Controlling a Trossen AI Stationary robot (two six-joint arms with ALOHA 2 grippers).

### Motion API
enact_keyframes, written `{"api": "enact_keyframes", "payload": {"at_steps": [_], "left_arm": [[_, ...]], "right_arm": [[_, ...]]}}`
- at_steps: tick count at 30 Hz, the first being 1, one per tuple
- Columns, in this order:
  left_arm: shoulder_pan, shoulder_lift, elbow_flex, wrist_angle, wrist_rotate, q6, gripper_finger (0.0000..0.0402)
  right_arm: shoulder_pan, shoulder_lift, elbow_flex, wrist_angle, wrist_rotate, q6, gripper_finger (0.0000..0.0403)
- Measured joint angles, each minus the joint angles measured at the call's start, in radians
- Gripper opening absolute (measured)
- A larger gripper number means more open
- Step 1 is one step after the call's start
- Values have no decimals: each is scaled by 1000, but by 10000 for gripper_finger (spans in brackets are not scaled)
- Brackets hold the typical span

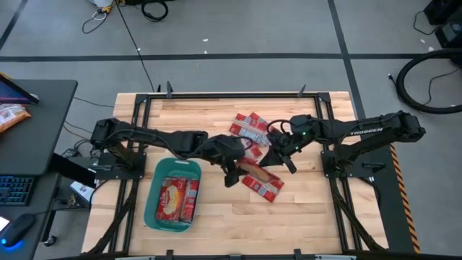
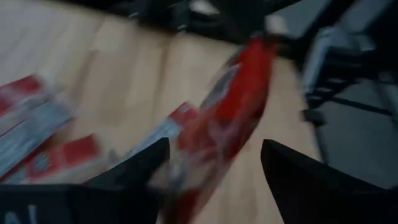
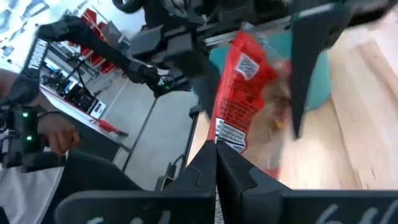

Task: Sort popcorn bags into baskets
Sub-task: Put the red popcorn bag into the green bin

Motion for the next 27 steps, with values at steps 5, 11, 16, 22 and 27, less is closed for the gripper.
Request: {"api": "enact_keyframes", "payload": {"at_steps": [5,11,16,22,27], "left_arm": [[-1,13,-1,28,86,-27,201],[5,12,-1,27,121,-102,97],[17,12,-1,26,248,-187,37],[18,-63,-1,-90,342,-216,37],[15,-182,-1,-300,347,-212,48]], "right_arm": [[3,0,0,46,16,3,5],[3,0,0,59,18,5,6],[1,0,0,60,17,17,33],[-52,-4,0,50,-74,73,92],[-93,-23,0,-36,-118,73,118]]}}
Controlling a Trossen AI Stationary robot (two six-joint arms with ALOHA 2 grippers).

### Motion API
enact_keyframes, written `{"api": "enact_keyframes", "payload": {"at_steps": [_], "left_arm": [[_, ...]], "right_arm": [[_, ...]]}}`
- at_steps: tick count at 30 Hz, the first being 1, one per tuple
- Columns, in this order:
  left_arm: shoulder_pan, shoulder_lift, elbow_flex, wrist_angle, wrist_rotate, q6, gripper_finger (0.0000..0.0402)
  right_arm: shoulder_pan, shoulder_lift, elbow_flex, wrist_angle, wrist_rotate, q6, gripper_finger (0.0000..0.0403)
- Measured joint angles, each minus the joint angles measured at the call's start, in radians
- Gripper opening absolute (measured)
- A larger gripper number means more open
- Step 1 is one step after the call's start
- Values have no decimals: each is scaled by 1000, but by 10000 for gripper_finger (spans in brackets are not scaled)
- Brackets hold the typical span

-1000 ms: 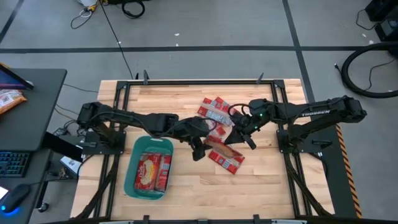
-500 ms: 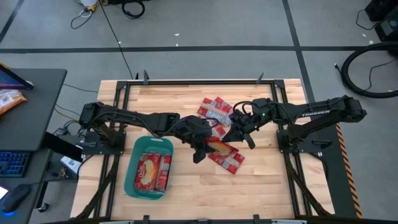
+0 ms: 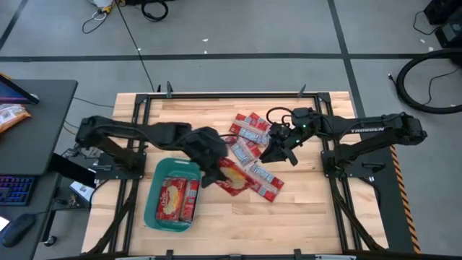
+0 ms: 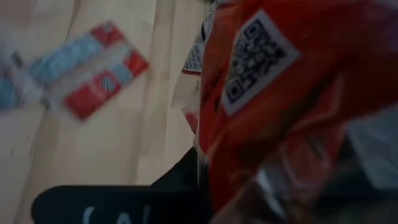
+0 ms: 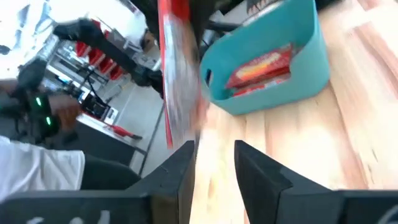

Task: Sort popcorn bags into baskets
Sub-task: Put the red popcorn bag into the green bin

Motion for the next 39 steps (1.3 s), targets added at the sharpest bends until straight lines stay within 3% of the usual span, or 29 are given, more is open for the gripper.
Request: {"api": "enact_keyframes", "payload": {"at_steps": [9,14,18,25,33,39], "left_arm": [[-28,-137,0,-426,190,-38,47],[-83,-142,0,-603,273,39,47],[-133,-139,0,-711,274,185,47],[-193,-126,1,-765,64,362,47],[-220,-38,-12,-809,117,498,48],[-235,-27,-167,-785,191,521,48]], "right_arm": [[-7,-11,0,-34,69,-50,119],[-7,-9,0,-35,84,-52,119],[-7,-9,0,-35,84,-50,118],[6,-9,0,-35,111,-49,118],[26,-8,0,-37,149,-51,118],[45,-8,0,-41,161,-51,118]]}}
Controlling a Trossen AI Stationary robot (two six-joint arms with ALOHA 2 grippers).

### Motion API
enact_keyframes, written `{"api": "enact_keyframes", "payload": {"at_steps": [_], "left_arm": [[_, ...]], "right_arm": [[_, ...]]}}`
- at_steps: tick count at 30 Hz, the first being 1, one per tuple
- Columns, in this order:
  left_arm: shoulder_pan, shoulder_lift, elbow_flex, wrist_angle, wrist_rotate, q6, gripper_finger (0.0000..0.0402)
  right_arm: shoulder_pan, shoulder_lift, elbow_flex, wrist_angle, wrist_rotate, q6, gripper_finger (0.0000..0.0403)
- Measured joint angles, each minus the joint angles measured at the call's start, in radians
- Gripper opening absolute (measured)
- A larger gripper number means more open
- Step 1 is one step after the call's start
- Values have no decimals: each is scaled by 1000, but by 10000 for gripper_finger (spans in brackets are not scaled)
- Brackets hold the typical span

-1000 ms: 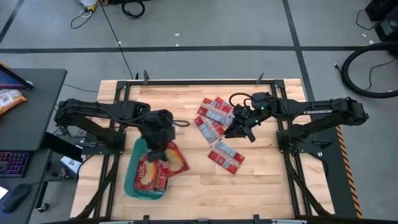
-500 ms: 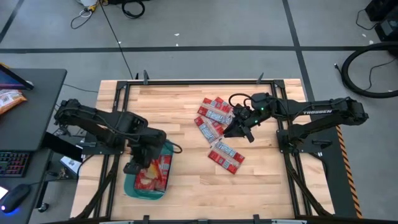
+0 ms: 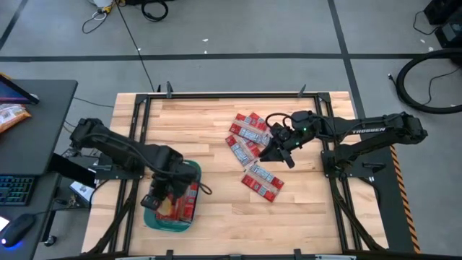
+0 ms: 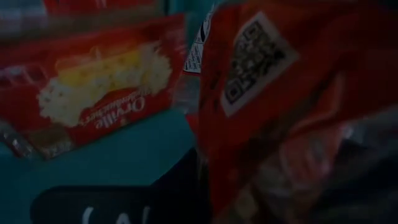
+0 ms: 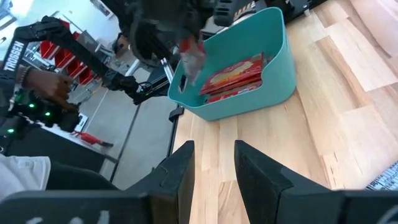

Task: Sort popcorn bags into baskets
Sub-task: Put the red popcorn bag into the green bin

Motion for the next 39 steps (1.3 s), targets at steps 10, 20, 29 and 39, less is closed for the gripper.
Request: {"api": "enact_keyframes", "payload": {"at_steps": [10,20,29,39], "left_arm": [[0,0,-84,57,-17,-57,110],[25,-14,113,-135,-317,-104,190],[24,-15,321,44,-677,-85,173],[41,0,324,407,-781,-52,172]], "right_arm": [[10,0,0,0,28,-1,118],[10,0,0,-3,96,-27,118],[1,4,0,-12,154,-54,118],[3,18,0,-158,248,-80,118]]}}
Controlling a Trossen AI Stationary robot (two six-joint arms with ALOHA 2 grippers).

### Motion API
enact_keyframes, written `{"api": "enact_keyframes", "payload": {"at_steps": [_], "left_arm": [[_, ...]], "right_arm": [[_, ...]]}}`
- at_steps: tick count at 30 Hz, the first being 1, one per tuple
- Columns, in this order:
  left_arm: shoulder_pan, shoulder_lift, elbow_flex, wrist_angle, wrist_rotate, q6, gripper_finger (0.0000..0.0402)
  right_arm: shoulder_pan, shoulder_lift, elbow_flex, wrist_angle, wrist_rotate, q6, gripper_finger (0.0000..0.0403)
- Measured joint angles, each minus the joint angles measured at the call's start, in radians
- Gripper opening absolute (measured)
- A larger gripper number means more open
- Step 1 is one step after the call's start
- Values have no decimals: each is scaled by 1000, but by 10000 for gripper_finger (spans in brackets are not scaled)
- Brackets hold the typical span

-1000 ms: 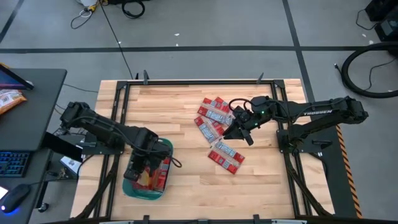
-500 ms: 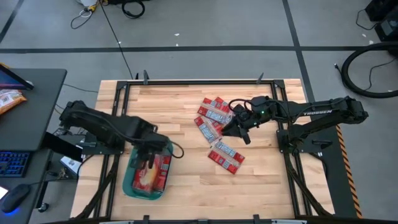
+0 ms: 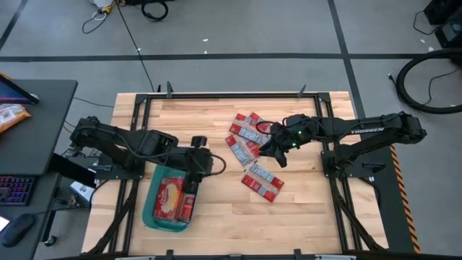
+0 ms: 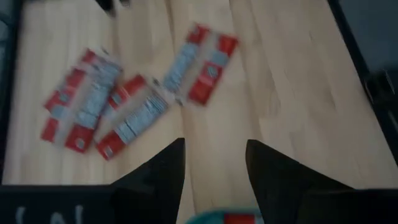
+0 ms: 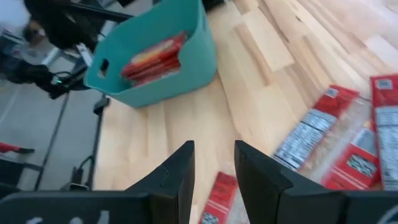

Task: Sort popcorn bags into baskets
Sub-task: Put the red popcorn bag into the green bin

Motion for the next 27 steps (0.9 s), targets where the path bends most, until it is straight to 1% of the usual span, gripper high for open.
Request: {"api": "enact_keyframes", "payload": {"at_steps": [2,5,9,12,15,18,23,27], "left_arm": [[11,3,0,29,-3,-8,172],[48,12,1,56,12,-98,172],[134,36,0,69,146,-239,172],[189,55,0,57,195,-335,172],[249,89,0,27,284,-419,172],[294,132,0,24,352,-423,172],[325,210,0,20,376,-420,172],[345,276,0,20,439,-420,172]], "right_arm": [[0,1,0,-15,20,1,118],[-8,0,0,-57,42,7,118],[-32,0,0,-136,42,37,118],[-50,0,0,-188,42,37,118],[-68,0,0,-230,38,35,118],[-83,0,0,-253,40,23,118],[-104,0,0,-294,42,1,118],[-113,0,0,-366,66,0,118]]}}
